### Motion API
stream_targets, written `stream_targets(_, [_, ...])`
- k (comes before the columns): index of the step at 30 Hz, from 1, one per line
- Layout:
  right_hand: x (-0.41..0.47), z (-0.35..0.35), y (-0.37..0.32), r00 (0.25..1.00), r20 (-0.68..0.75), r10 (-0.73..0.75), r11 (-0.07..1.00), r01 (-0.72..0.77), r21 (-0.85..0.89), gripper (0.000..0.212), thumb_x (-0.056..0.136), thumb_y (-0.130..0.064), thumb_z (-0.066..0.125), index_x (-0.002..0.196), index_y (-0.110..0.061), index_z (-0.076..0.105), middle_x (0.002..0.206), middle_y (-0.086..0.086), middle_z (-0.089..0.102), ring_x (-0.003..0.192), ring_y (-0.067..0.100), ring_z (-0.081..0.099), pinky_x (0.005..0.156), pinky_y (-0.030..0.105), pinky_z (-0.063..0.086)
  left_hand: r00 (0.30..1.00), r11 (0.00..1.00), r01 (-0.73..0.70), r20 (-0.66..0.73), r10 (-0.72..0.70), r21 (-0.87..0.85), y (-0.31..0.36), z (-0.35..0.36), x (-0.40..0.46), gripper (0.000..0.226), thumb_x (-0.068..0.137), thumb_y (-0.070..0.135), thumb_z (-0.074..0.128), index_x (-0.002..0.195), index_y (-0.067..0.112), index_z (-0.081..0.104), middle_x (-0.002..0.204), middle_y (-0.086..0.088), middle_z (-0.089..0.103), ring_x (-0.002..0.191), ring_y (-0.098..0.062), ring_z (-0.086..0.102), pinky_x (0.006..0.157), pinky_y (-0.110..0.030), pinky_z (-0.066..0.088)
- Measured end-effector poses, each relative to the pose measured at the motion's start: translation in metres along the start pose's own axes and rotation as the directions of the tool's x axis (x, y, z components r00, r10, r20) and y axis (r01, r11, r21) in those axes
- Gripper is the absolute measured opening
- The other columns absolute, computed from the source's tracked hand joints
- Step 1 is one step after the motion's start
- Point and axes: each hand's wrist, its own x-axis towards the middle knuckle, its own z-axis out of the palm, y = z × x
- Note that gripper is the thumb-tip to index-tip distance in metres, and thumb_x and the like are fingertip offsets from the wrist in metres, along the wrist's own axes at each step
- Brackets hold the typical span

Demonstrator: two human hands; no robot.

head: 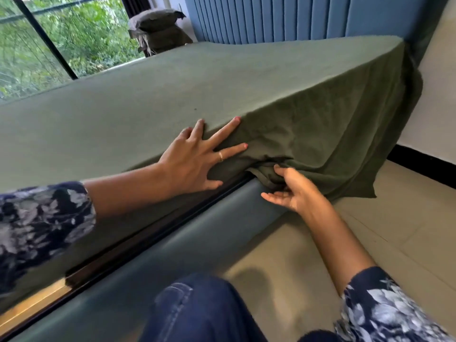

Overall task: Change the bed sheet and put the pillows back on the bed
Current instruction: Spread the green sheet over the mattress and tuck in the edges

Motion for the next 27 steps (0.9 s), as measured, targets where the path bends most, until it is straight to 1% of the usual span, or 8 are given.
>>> stream_targets(4, [0.003, -0.019, -0.022, 0.999, -0.022, 0.048, 0.997, -0.046, 0.069, 0.034, 0.092, -0.019, 0.058, 0.121, -0.004, 0.048, 0.132, 0.026, 0.042, 0.108, 0.039, 0.053, 0.045, 0.046, 0.054, 0.998, 0.996, -0.065, -0.022, 0.064, -0.063, 0.007, -0.005, 0.040, 0.084, 0.085, 0.072, 0.041, 0.150, 0.045, -0.004, 0.157, -0.009, -0.027, 0.141, -0.045, 0.016, 0.109, -0.053, 0.030])
stream_targets(8, [0.003, -0.029, -0.034, 0.993, -0.109, 0.046, 0.997, -0.038, 0.073, 0.040, 0.097, -0.027, 0.051, 0.128, -0.003, 0.046, 0.123, 0.024, 0.051, 0.087, 0.037, 0.059, 0.047, 0.048, 0.054, 0.985, 0.993, -0.101, -0.144, 0.092, -0.060, 0.010, 0.008, 0.045, 0.082, 0.086, 0.068, 0.042, 0.153, 0.037, 0.006, 0.158, -0.016, -0.020, 0.136, -0.050, 0.024, 0.107, -0.051, 0.032])
stream_targets(11, [0.001, -0.019, -0.039, 0.986, -0.159, 0.057, 0.996, -0.045, 0.075, 0.038, 0.099, -0.039, 0.043, 0.124, -0.011, 0.049, 0.120, 0.019, 0.056, 0.083, 0.034, 0.060, 0.059, 0.050, 0.056, 0.986, 0.982, -0.121, -0.131, 0.102, -0.143, 0.009, 0.004, 0.045, 0.080, 0.086, 0.065, 0.044, 0.153, 0.038, 0.010, 0.158, -0.014, -0.023, 0.139, -0.050, 0.018, 0.112, -0.052, 0.027])
stream_targets(15, [-0.008, -0.002, -0.038, 0.965, -0.206, 0.163, 0.976, -0.128, 0.174, 0.040, 0.098, -0.049, 0.040, 0.106, -0.012, 0.054, 0.114, 0.016, 0.058, 0.083, 0.030, 0.057, 0.078, 0.048, 0.047, 0.990, 0.951, -0.134, -0.071, 0.119, -0.278, 0.007, -0.011, 0.050, 0.074, 0.090, 0.058, 0.045, 0.152, 0.038, 0.011, 0.156, -0.011, -0.029, 0.141, -0.050, 0.010, 0.114, -0.053, 0.021])
stream_targets(17, [-0.007, -0.003, -0.038, 0.964, -0.196, 0.181, 0.971, -0.144, 0.190, 0.042, 0.095, -0.052, 0.045, 0.096, -0.011, 0.055, 0.101, 0.015, 0.059, 0.082, 0.030, 0.057, 0.076, 0.047, 0.049, 0.988, 0.957, -0.150, -0.086, 0.132, -0.248, 0.012, -0.008, 0.051, 0.075, 0.090, 0.057, 0.044, 0.152, 0.038, 0.006, 0.153, -0.012, -0.034, 0.141, -0.051, 0.007, 0.114, -0.053, 0.020])
stream_targets(20, [-0.005, -0.005, -0.035, 0.969, -0.158, 0.187, 0.964, -0.150, 0.219, 0.031, 0.093, -0.041, 0.056, 0.099, -0.011, 0.056, 0.098, 0.014, 0.059, 0.084, 0.027, 0.058, 0.068, 0.041, 0.053, 0.980, 0.960, -0.155, -0.160, 0.120, -0.235, 0.010, -0.003, 0.050, 0.079, 0.085, 0.060, 0.052, 0.151, 0.040, 0.013, 0.156, -0.012, -0.028, 0.140, -0.052, 0.012, 0.112, -0.053, 0.024])
stream_targets(23, [-0.004, -0.001, -0.036, 0.982, -0.177, 0.070, 0.973, -0.028, 0.229, 0.008, 0.097, -0.018, 0.052, 0.097, -0.012, 0.056, 0.096, 0.010, 0.061, 0.079, 0.021, 0.060, 0.056, 0.031, 0.057, 0.980, 0.954, -0.125, -0.183, 0.076, -0.273, 0.005, -0.001, 0.051, 0.076, 0.078, 0.058, 0.062, 0.146, 0.037, 0.035, 0.162, -0.011, -0.005, 0.135, -0.052, 0.026, 0.107, -0.054, 0.032])
stream_targets(27, [0.005, -0.004, -0.052, 0.943, -0.194, -0.270, 0.952, 0.291, 0.092, 0.020, 0.095, 0.001, 0.047, 0.112, -0.009, 0.054, 0.105, 0.011, 0.064, 0.089, 0.024, 0.065, 0.058, 0.035, 0.059, 0.977, 0.955, -0.073, -0.212, 0.011, -0.288, 0.009, 0.000, 0.051, 0.056, 0.088, 0.048, 0.056, 0.140, 0.030, 0.049, 0.161, -0.012, 0.013, 0.130, -0.051, 0.036, 0.099, -0.056, 0.039])
